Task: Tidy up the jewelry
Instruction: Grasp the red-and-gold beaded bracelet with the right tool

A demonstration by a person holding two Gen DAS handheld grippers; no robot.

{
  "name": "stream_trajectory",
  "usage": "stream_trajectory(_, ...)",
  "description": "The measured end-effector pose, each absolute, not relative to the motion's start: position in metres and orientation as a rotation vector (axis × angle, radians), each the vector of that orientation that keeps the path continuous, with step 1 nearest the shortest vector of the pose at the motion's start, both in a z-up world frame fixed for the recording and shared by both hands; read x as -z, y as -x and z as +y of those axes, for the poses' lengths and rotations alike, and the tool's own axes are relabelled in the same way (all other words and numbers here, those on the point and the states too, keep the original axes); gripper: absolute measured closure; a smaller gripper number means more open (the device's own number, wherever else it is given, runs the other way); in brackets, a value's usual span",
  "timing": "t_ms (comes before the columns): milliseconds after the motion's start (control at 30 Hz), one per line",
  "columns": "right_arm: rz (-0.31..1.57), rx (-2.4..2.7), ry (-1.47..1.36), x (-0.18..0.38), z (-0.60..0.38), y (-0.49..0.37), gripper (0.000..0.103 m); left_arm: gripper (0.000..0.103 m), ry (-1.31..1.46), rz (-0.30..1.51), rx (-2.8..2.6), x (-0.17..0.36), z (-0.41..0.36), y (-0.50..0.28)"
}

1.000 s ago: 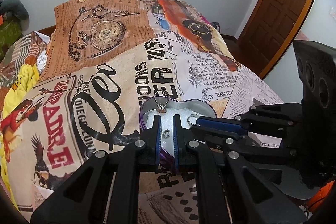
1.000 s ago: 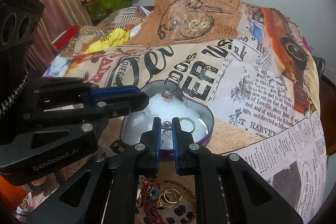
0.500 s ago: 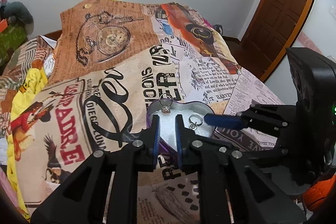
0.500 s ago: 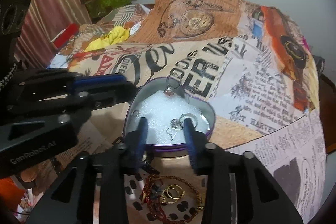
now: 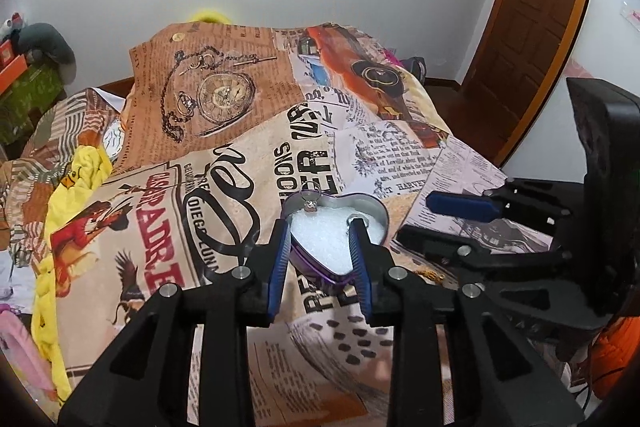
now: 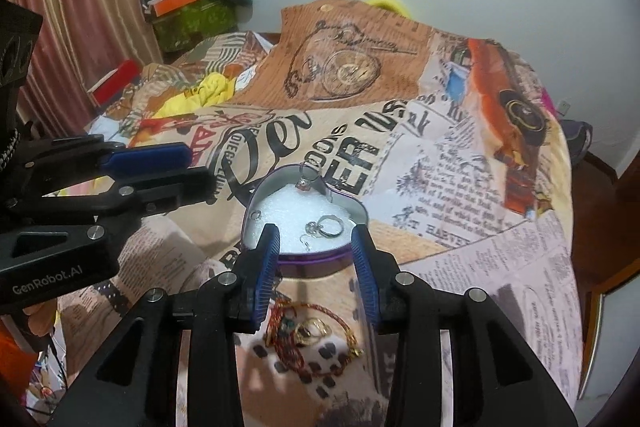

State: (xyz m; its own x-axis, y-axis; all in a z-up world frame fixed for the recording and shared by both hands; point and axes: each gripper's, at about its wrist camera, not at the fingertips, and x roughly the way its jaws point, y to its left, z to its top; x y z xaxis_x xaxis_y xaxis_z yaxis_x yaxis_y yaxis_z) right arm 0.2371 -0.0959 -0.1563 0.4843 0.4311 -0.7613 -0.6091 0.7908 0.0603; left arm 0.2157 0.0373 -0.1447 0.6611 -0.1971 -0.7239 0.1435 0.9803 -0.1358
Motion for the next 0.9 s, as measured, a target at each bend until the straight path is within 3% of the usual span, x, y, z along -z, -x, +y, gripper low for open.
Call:
stream_trajectory(100,0.844,-0.623,0.223,0.151,-0.105,-0.231,0.069,0.067,0.062,0.823,0.187,0.141,0.034,-0.208)
stream_trajectory(467,0.857,-0.551,0.202,0.151,-0.143,-0.219,0.069,0.066,0.048,0.874,0.2,0.153,0.014,-0.192)
stream_trajectory(900,0.981,-0.548,0.211,0.199,-0.154,-0.222,0.069,0.066,0.014,0.974,0.162,0.196,0.007,-0.19)
